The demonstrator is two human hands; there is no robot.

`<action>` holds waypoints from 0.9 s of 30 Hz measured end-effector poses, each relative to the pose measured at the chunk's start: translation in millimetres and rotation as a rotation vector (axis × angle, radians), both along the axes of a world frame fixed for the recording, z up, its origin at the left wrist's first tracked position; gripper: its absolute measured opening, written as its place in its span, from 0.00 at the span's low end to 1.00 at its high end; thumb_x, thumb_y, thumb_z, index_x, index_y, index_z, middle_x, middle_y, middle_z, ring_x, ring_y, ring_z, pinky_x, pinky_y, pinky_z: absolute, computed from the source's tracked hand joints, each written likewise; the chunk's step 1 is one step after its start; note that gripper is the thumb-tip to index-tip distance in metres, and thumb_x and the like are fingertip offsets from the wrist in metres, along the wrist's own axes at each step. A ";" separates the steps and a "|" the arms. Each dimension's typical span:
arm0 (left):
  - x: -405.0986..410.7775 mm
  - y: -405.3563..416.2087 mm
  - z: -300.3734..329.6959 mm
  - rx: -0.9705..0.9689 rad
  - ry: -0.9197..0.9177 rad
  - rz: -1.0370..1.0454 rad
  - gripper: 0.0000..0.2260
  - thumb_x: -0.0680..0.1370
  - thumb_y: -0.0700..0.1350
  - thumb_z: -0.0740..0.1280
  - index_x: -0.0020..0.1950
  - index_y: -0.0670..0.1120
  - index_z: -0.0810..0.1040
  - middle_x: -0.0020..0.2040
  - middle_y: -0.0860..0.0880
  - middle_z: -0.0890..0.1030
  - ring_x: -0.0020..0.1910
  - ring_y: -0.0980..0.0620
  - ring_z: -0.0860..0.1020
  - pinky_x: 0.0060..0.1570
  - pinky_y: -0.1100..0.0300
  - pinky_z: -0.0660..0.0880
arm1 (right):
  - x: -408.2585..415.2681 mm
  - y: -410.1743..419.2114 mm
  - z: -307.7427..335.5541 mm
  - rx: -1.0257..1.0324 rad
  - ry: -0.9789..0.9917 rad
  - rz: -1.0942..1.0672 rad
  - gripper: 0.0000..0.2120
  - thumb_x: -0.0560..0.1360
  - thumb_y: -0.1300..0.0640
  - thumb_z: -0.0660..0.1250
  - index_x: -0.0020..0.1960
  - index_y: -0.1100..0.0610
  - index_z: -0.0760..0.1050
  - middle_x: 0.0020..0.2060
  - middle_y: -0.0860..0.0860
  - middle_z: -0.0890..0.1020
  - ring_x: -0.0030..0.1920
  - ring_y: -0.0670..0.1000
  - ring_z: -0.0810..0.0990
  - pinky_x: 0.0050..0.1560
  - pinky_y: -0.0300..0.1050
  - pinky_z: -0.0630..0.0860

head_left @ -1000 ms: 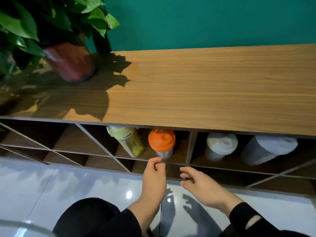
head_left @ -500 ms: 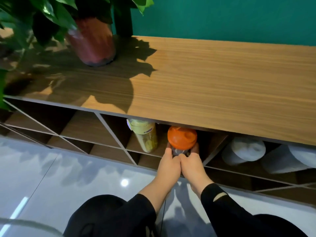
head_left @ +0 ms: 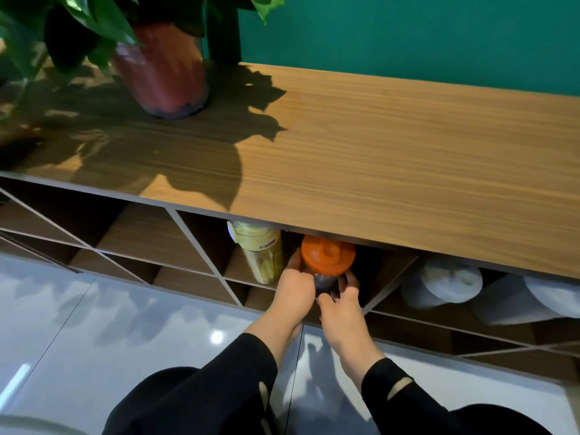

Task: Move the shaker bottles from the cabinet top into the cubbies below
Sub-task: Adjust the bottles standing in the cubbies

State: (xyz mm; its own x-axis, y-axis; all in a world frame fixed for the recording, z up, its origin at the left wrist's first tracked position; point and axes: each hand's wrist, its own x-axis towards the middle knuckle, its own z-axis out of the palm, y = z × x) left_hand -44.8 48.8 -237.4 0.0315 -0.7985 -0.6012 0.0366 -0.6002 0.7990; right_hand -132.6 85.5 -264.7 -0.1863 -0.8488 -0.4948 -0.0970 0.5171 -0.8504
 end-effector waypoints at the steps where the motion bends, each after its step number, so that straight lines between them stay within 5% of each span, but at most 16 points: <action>1: 0.3 1.3 2.3 0.021 -0.002 0.006 0.26 0.81 0.36 0.58 0.77 0.53 0.64 0.68 0.43 0.76 0.65 0.44 0.74 0.60 0.55 0.73 | -0.8 2.1 -0.6 0.033 0.010 0.003 0.31 0.80 0.62 0.62 0.78 0.49 0.52 0.56 0.46 0.73 0.53 0.48 0.76 0.60 0.50 0.74; 3: 2.4 7.0 3.9 0.070 -0.043 0.033 0.20 0.80 0.37 0.58 0.71 0.49 0.70 0.63 0.44 0.77 0.60 0.45 0.75 0.55 0.56 0.71 | -1.5 6.6 -3.5 0.149 0.004 0.036 0.26 0.81 0.60 0.60 0.77 0.53 0.58 0.50 0.51 0.75 0.47 0.48 0.76 0.59 0.54 0.78; 6: 15.6 16.8 1.6 0.173 0.007 0.296 0.08 0.80 0.37 0.58 0.48 0.43 0.76 0.42 0.44 0.77 0.45 0.46 0.75 0.50 0.50 0.74 | 6.6 10.8 -1.8 0.227 -0.030 0.188 0.21 0.81 0.59 0.59 0.74 0.55 0.67 0.58 0.53 0.79 0.53 0.51 0.80 0.59 0.55 0.80; 10: 54.3 18.4 4.5 0.155 0.019 0.559 0.15 0.80 0.37 0.56 0.63 0.45 0.75 0.50 0.42 0.79 0.47 0.46 0.76 0.53 0.48 0.75 | 36.4 2.7 14.8 0.043 -0.071 0.332 0.24 0.82 0.62 0.59 0.77 0.54 0.60 0.70 0.46 0.70 0.70 0.46 0.70 0.67 0.41 0.68; 14: 86.2 -0.6 13.8 0.012 -0.114 0.360 0.26 0.80 0.35 0.56 0.77 0.51 0.61 0.63 0.46 0.76 0.57 0.48 0.75 0.57 0.51 0.73 | 65.6 -7.1 15.3 -0.020 -0.164 0.303 0.33 0.81 0.61 0.61 0.80 0.46 0.49 0.67 0.40 0.65 0.71 0.44 0.66 0.70 0.46 0.65; 18: 105.0 -13.3 11.7 -0.098 -0.165 0.101 0.30 0.77 0.31 0.56 0.76 0.54 0.64 0.64 0.48 0.80 0.60 0.52 0.78 0.64 0.52 0.75 | 83.7 -15.1 5.6 -0.052 -0.121 0.242 0.36 0.78 0.59 0.63 0.76 0.36 0.51 0.66 0.46 0.76 0.66 0.46 0.74 0.71 0.53 0.69; 23: 106.9 -8.4 11.5 -0.110 -0.195 0.017 0.28 0.77 0.32 0.55 0.73 0.54 0.69 0.59 0.51 0.83 0.58 0.53 0.80 0.57 0.57 0.77 | 89.0 -32.5 6.0 -0.079 -0.064 0.197 0.35 0.77 0.65 0.63 0.79 0.48 0.53 0.67 0.50 0.75 0.66 0.49 0.74 0.66 0.46 0.70; 27: 112.3 -7.1 13.3 -0.125 -0.220 0.064 0.24 0.79 0.34 0.56 0.72 0.54 0.68 0.60 0.50 0.81 0.56 0.53 0.78 0.53 0.58 0.74 | 86.8 -42.1 4.6 -0.049 -0.050 0.224 0.34 0.79 0.63 0.62 0.80 0.47 0.54 0.68 0.51 0.74 0.65 0.50 0.73 0.61 0.44 0.71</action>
